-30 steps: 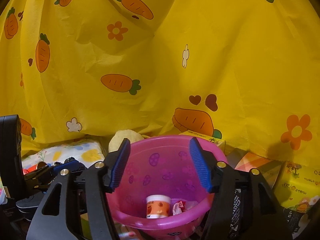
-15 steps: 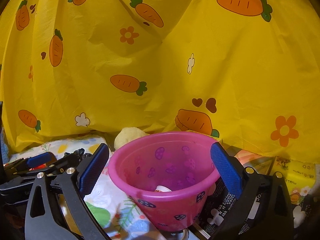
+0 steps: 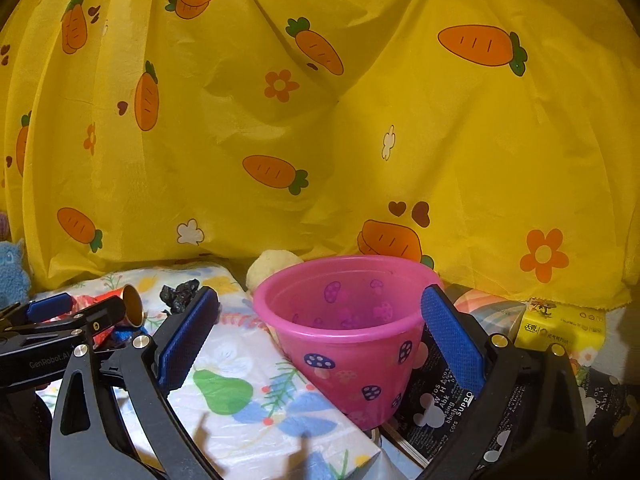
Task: Collect trash
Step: 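Grasp the tipped orange-white paper cup with the left tool while the right tool grasps the pink plastic bag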
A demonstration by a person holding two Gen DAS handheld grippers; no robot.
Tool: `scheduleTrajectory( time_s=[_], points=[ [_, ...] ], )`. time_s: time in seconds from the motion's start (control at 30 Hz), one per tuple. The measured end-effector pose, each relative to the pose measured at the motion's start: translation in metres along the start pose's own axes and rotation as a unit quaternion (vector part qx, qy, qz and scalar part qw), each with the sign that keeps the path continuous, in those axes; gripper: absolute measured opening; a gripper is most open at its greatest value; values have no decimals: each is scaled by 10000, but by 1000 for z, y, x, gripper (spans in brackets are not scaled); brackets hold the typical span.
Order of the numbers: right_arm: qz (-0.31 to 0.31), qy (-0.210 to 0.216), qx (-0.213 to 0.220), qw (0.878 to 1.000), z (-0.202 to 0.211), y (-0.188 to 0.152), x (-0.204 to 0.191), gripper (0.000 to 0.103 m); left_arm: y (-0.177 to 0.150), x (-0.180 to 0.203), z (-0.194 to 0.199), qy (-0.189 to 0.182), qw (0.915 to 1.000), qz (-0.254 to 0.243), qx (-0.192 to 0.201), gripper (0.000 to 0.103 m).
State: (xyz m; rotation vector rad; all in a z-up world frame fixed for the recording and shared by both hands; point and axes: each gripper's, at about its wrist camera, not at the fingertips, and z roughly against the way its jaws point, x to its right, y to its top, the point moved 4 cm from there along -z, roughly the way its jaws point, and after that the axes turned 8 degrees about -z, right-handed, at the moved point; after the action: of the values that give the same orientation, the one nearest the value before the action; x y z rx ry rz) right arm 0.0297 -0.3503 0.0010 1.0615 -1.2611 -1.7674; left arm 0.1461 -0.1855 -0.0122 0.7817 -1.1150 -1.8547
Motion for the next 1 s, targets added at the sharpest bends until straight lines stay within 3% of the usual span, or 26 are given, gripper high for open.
scheduleTrajectory(
  time_s=[0.3,0.67,1.0],
  points=[
    [114,770,-276,9966,18,-22,-52,97,-34,-60,52,894,9958,174,19,93],
    [453,1609,-685,9836,29,-53,-123,97,-68,-140,97,1869,9804,622,-87,93],
    [795,2101,-969,9696,28,-78,-179,94,-101,-202,109,2260,9686,976,-342,90]
  ],
)
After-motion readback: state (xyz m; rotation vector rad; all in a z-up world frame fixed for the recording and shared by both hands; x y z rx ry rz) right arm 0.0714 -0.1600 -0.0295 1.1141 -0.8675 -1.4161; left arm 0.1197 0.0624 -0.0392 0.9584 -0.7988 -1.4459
